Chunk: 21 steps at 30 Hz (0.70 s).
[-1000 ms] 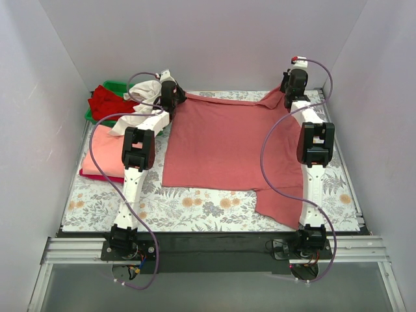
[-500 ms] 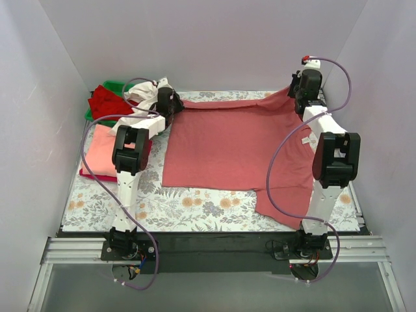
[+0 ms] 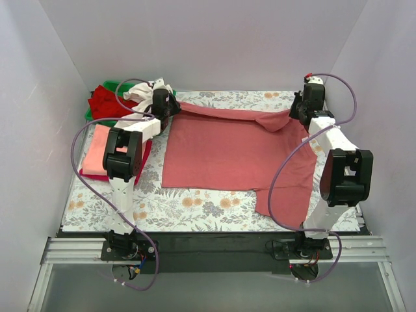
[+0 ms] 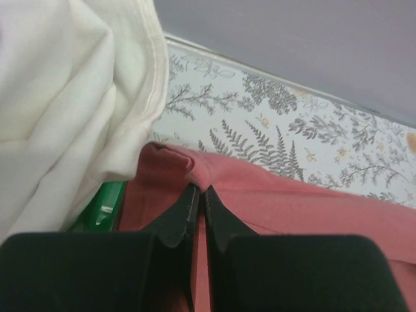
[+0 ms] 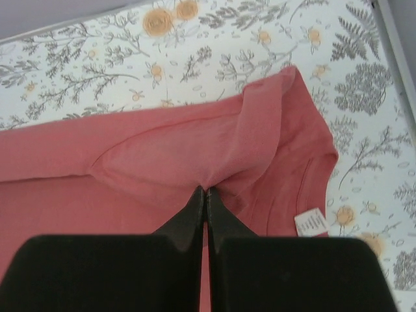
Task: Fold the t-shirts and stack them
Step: Fold the tshirt
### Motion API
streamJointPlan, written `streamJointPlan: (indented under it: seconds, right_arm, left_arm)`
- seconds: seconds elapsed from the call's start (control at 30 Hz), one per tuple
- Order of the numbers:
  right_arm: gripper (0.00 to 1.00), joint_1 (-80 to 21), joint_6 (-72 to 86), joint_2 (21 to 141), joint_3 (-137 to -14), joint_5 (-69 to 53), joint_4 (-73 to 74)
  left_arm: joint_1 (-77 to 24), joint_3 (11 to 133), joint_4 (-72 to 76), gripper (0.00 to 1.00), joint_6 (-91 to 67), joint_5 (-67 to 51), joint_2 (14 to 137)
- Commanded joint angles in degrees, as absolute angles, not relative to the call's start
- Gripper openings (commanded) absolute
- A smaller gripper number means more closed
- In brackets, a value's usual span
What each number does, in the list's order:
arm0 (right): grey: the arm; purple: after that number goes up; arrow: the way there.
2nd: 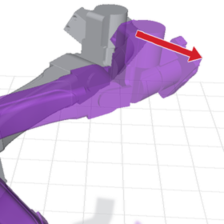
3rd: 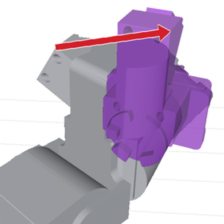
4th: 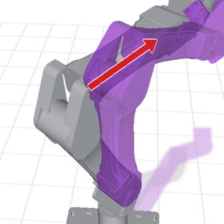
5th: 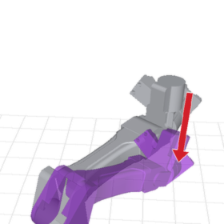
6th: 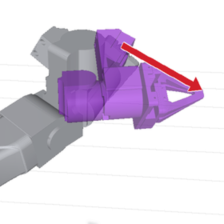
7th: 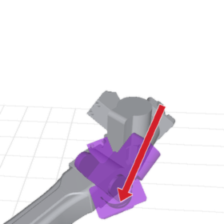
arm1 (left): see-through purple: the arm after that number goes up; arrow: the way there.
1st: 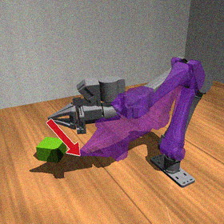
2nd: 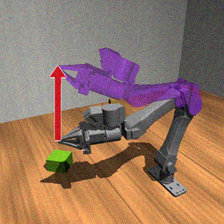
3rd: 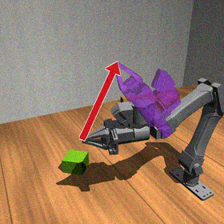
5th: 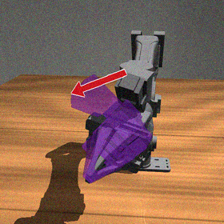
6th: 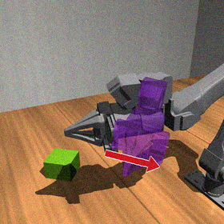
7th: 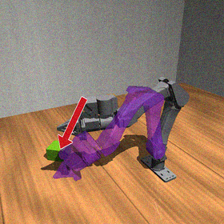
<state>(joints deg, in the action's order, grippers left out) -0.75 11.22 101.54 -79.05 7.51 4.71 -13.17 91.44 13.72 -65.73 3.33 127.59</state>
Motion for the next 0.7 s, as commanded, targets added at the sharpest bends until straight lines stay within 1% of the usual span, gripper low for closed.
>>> streamJointPlan:
  seconds: [0.0,0.23,0.4,0.5,0.57,0.6,0.63,0.67]
  right_arm:
    - [0.01,-0.53,15.11,95.38,-75.86,7.99,7.55]
    - [0.01,-0.53,19.16,88.69,-68.92,9.32,13.97]
    - [0.01,-0.53,20.39,84.21,-64.52,8.79,17.57]
    - [0.04,-0.61,20.48,81.92,-61.63,7.3,18.81]
    - [0.08,-0.7,19.6,80.6,-59.77,5.2,18.81]
    - [0.11,-0.7,19.16,80.33,-58.46,3.01,19.07]
    - [0.18,-0.7,17.59,80.16,-58.1,2.03,19.42]
    - [0.22,-0.79,16.97,79.98,-57.92,1.24,19.6]
  left_arm:
    - [-12.66,88.69,12.3,0.0,-64.86,2.46,121.91]
    - [-12.66,85.35,11.69,0.0,-65.48,2.81,119.71]
    - [-12.66,86.22,8.71,0.0,-63.82,2.11,119.18]
    - [-12.66,87.01,4.75,0.0,-62.41,4.91,118.48]
    - [-12.66,87.01,2.47,0.0,-61.35,5.1,118.04]
    - [-12.66,87.27,1.33,0.0,-60.91,4.92,117.86]
    - [-12.66,87.54,-1.38,0.02,-60.04,3.36,117.77]
    - [-12.66,87.97,-2.54,0.2,-59.94,2.9,117.69]
